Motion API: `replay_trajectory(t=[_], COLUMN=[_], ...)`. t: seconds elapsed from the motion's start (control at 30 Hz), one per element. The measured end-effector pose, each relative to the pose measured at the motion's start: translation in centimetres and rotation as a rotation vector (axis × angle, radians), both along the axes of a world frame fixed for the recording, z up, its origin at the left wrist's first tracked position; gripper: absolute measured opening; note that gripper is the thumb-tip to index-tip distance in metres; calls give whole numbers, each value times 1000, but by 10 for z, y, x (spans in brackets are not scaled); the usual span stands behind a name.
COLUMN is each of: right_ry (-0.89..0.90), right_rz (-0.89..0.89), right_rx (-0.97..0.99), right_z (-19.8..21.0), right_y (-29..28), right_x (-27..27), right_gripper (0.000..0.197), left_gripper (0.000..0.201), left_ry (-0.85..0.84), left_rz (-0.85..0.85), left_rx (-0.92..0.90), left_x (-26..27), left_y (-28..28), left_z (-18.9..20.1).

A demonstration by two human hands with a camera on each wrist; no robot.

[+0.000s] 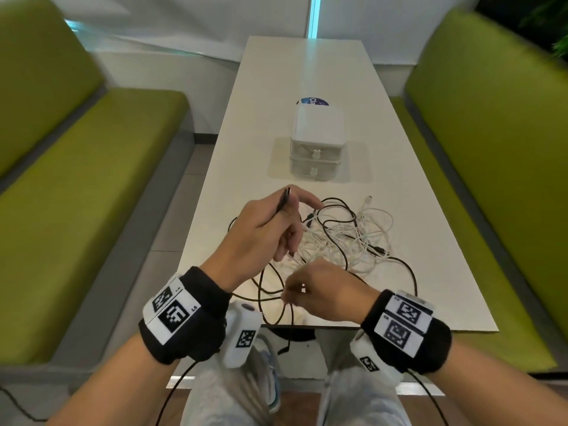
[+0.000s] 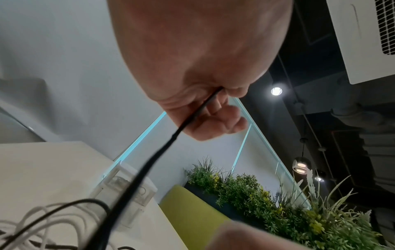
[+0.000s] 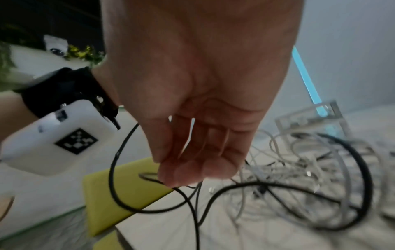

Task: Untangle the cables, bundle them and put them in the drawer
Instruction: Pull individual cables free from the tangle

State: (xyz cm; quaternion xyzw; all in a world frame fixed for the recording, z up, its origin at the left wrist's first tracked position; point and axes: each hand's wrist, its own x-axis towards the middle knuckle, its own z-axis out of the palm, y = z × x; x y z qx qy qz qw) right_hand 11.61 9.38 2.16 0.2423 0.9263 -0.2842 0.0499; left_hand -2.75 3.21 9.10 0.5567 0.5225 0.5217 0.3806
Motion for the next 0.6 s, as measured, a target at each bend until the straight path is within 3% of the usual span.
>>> replay_trajectory(t=[0.03,0.13,0.17,0.27,0.4,0.47,0.53,0.6], right_ry=[25,-23,-94,-222,41,154,-11,-354], right_rz=[20,49,61,143,80,60,115,216], right_rx=[-49,-56,-5,127,134,-3,-246,-287], right_z=[-2,-7,-10,-21,-23,-18,-13,-15], right_y=[-3,-16,-19,-26,-27,-21,-16,-16], right_x=[1,-2,-8,-32,-29,-8,16,36], right_gripper=[26,58,58,29,24,23,23,22], left_gripper=[44,44,44,44,43,42,40,40], left_ry=[-4,-28,-28,-14,-14,-13,-1,4], left_rz=[15,33,35,30,69,93,107,107], left_rx=[2,-2,-7,-14,-2,-2,0,1], left_x=[-3,-6,-6,-6,-15,-19,-20,-18], left_y=[-1,-4,-4,-8,-12,-12,-11,-10], left_z=[0,-2,-3,-3,-2,-3,-2,-1])
